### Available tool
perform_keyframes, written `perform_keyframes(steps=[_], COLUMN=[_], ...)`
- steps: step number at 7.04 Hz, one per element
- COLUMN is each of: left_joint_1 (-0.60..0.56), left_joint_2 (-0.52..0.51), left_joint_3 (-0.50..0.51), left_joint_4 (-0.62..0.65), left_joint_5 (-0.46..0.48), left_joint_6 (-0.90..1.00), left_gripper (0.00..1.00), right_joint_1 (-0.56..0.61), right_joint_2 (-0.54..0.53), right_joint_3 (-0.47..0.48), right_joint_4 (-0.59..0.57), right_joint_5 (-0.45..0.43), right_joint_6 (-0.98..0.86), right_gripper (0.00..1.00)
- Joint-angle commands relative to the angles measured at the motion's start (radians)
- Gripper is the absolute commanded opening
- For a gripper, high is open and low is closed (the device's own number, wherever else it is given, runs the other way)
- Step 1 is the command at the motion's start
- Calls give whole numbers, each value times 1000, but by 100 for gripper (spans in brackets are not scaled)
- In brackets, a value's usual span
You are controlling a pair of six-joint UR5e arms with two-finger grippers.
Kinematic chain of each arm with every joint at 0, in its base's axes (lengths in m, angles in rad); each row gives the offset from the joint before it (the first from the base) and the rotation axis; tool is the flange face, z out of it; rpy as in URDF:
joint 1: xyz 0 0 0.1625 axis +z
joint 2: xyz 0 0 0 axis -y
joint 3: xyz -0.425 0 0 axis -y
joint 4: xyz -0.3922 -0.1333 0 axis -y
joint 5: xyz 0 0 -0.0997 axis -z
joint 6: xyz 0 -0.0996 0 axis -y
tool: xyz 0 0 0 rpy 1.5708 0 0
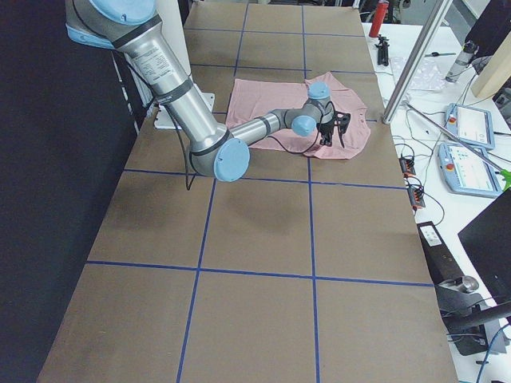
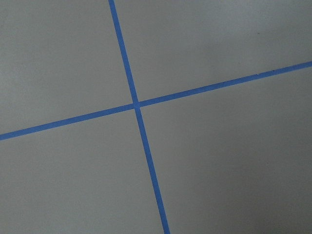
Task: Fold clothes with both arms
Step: 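Fold the sleeve onto the shirt with the right gripper while the left arm approaches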
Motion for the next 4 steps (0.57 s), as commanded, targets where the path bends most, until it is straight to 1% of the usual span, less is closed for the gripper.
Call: perform_keyframes(steps=[1, 2, 3, 4], left_joint_1=[-6, -6, -6, -6], left_joint_2=[2, 2, 0, -2], left_joint_3=[-2, -2, -2, -5], left_joint_4=[0, 0, 0, 0], left_joint_5=[-1, -1, -1, -3], left_joint_6=[0, 0, 0, -5], left_gripper=[100, 100, 100, 100], right_joint_1=[-6, -6, -6, -11], right_joint_2=[146, 171, 172, 173], right_joint_3=[-166, -206, -208, -201], right_joint_4=[3, 6, 8, 8], right_joint_5=[-3, -13, -18, -26], right_joint_6=[13, 13, 7, 2], right_gripper=[0, 0, 0, 99])
